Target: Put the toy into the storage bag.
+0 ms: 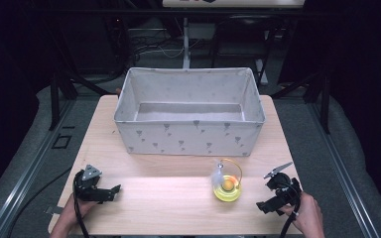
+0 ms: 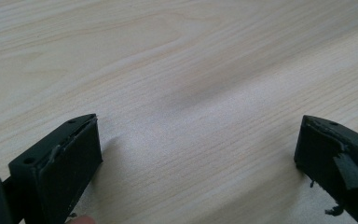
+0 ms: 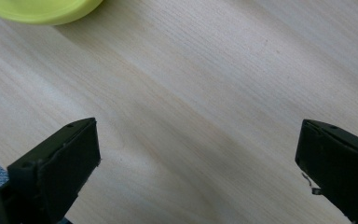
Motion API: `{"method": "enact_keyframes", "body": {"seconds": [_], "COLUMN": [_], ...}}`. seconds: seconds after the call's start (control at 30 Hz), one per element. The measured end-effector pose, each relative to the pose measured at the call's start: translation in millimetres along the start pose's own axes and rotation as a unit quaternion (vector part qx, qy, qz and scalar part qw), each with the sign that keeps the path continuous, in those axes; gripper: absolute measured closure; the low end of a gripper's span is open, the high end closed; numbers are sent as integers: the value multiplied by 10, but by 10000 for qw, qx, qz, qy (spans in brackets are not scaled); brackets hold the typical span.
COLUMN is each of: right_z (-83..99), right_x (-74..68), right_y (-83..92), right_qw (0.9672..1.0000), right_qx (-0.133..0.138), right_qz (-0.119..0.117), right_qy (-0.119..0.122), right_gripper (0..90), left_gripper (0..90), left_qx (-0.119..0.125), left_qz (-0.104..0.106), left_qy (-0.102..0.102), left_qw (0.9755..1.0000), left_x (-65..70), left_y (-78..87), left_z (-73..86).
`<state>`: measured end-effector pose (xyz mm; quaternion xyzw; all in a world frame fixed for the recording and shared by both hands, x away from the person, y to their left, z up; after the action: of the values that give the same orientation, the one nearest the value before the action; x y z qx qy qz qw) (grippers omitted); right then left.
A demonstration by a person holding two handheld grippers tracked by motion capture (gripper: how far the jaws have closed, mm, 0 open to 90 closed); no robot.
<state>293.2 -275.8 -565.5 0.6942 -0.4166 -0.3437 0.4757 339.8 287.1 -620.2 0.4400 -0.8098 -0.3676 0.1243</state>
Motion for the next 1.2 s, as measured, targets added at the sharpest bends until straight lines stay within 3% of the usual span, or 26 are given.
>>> {"method": "enact_keyframes", "body": {"seconds": [0.53,1.2], "right_z": [-14,-85], "right_x": [-61,-231], "right_y": [16,100], "right_qw": [9997,9990], "right_qx": [-170,-164], "right_qz": [18,-32], "right_qy": [167,420], "right_gripper": [0,0], "left_gripper": [5,5], "left_qx": [-1,1], "left_qz": [0,-3], "left_qy": [-2,-1], "left_qw": [10000,10000], "left_x": [0,0], "left_y": [0,0], "left_z": [0,0]}}
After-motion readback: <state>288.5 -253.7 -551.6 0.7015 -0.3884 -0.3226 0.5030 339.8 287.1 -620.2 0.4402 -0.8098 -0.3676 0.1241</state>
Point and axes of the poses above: each handheld gripper's, and its own axes: y roughly backward along the jaws, z roughly out of its underside, x roughly to its right, the point moved 4 cm from there along -y, roughly forward along the jaws, and after that the axes turned 10 degrees about -y, right-handed, at the moved point
